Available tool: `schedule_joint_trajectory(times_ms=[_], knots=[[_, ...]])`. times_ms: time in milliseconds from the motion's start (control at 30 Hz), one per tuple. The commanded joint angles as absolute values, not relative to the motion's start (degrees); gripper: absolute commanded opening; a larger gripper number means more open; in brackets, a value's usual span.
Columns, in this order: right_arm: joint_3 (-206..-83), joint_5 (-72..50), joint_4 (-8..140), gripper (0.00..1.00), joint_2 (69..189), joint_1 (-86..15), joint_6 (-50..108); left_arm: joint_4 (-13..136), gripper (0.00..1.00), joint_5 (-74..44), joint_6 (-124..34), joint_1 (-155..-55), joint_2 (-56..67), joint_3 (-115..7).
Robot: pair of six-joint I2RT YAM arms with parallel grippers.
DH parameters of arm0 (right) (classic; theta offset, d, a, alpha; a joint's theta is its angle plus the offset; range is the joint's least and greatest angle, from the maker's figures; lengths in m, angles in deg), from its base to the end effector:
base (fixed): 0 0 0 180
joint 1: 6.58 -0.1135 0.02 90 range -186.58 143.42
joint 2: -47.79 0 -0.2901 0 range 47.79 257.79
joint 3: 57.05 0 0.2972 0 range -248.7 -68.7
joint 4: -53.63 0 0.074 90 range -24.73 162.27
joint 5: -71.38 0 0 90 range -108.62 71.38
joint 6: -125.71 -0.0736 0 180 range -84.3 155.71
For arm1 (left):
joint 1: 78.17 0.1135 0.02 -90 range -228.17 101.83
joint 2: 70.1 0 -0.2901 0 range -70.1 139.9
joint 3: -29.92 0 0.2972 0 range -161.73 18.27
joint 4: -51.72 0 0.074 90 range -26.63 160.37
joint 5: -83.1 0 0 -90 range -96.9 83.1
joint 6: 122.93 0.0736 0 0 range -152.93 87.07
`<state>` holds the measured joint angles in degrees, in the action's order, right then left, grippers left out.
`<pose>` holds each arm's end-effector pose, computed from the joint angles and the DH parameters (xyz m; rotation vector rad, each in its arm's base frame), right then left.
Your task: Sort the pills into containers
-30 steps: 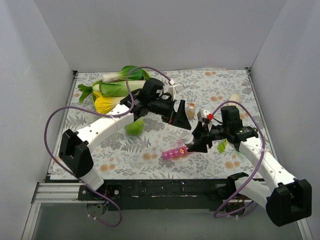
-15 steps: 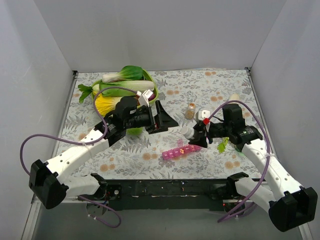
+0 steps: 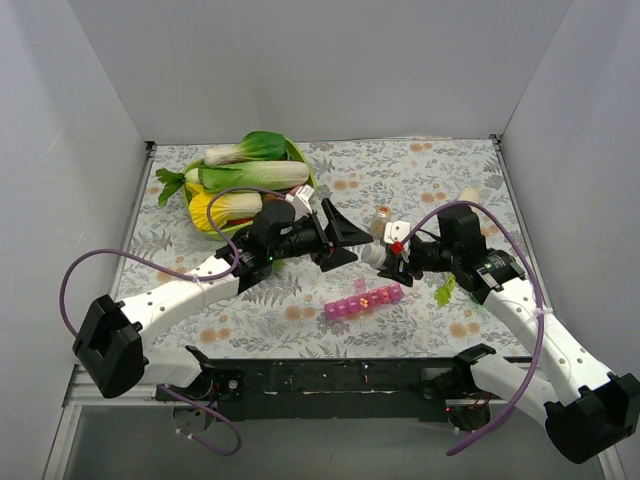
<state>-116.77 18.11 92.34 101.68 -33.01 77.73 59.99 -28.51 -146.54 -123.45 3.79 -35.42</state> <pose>0.2100 0.1535 0.3059 -1.4432 1.4703 0.5172 0.2409 -0.2818 0.3068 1.0733 -2.1908 1.8473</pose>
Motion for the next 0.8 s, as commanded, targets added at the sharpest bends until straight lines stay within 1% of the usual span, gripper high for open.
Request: schedule_joint_trajectory(times_ms=[0, 33, 200, 233, 367, 433, 633, 733, 767], knots=[[-118.97, 17.33, 91.90, 0.01, 101.49, -33.38, 78.07, 60.28, 0.78, -26.85, -152.99, -123.88, 4.52, -37.80], [-118.89, 17.33, 91.90, 0.01, 101.49, -33.47, 78.07, 60.99, 0.76, -26.77, -152.99, -123.96, 4.78, -38.15], [-118.45, 17.50, 91.47, 0.01, 101.49, -33.47, 77.80, 64.86, 0.75, -25.89, -152.03, -124.23, 5.75, -39.82], [-118.44, 17.50, 91.47, 0.01, 101.49, -33.47, 77.80, 64.95, 0.72, -25.89, -151.94, -124.32, 6.01, -39.91], [-118.27, 17.59, 91.47, 0.01, 101.49, -33.47, 77.72, 65.21, 0.67, -26.59, -151.32, -124.49, 7.24, -40.88], [-118.18, 17.59, 91.47, 0.01, 101.49, -33.47, 77.63, 65.39, 0.63, -27.11, -150.89, -124.58, 8.12, -41.40], [-118.01, 17.68, 91.29, 0.01, 101.32, -33.38, 77.54, 65.91, 0.60, -28.26, -149.74, -124.93, 9.26, -42.55], [-117.92, 17.68, 91.20, 0.01, 101.32, -33.47, 77.54, 65.91, 0.53, -28.61, -149.48, -124.93, 9.53, -42.72], [-117.83, 17.68, 91.20, 0.01, 101.23, -33.38, 77.54, 65.91, 0.53, -28.96, -149.30, -124.93, 9.62, -42.72]])
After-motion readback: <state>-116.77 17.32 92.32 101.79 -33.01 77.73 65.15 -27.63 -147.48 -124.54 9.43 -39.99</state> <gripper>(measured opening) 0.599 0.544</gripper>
